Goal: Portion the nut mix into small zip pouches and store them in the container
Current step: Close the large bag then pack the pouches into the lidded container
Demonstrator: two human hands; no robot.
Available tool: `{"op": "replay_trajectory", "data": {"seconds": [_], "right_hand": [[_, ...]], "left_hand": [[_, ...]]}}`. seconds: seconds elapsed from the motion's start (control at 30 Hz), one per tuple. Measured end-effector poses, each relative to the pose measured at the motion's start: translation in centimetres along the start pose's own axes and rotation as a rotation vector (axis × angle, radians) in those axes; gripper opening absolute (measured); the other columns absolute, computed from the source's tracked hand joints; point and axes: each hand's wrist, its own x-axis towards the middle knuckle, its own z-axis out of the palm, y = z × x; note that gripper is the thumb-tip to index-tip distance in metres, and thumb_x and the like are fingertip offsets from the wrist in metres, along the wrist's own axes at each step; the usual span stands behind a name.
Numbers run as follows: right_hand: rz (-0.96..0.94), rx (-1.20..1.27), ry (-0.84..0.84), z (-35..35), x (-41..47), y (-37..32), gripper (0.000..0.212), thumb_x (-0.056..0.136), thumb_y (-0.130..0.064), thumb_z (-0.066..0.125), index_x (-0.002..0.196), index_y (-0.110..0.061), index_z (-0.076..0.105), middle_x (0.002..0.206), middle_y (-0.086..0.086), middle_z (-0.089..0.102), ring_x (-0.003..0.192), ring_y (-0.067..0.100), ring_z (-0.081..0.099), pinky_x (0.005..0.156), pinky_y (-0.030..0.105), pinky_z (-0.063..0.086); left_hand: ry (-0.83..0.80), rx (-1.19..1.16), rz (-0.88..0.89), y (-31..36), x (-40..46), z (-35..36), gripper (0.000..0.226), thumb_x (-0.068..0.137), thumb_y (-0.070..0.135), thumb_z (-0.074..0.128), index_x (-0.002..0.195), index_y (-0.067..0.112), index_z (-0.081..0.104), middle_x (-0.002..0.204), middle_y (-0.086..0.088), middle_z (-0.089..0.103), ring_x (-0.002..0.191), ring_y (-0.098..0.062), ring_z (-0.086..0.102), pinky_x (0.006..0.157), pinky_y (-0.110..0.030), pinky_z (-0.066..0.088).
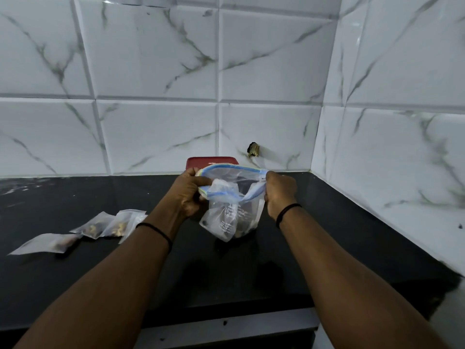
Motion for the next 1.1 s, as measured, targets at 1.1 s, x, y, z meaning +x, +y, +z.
{"op": "replay_trajectory", "data": {"seconds": [1.1], "right_hand": [[0.105, -0.256, -0.405, -2.1, -0.3, -2.6, 0.030, 0.097, -0.037, 0.058, 0.081, -0.013, 0.064, 0.051, -0.001, 0.052, 0.044, 0.013, 0.044, 0.039, 0.020, 0.037]], "left_hand": [[-0.098, 0.042, -0.148, 1.9, -1.9, -2.3, 0.024, 0.100, 0.023, 0.056, 0.120, 0.008, 0.056, 0.100, -0.017, 0.066, 0.078, -0.027, 0.069, 0.063, -0.036, 0.062]]}}
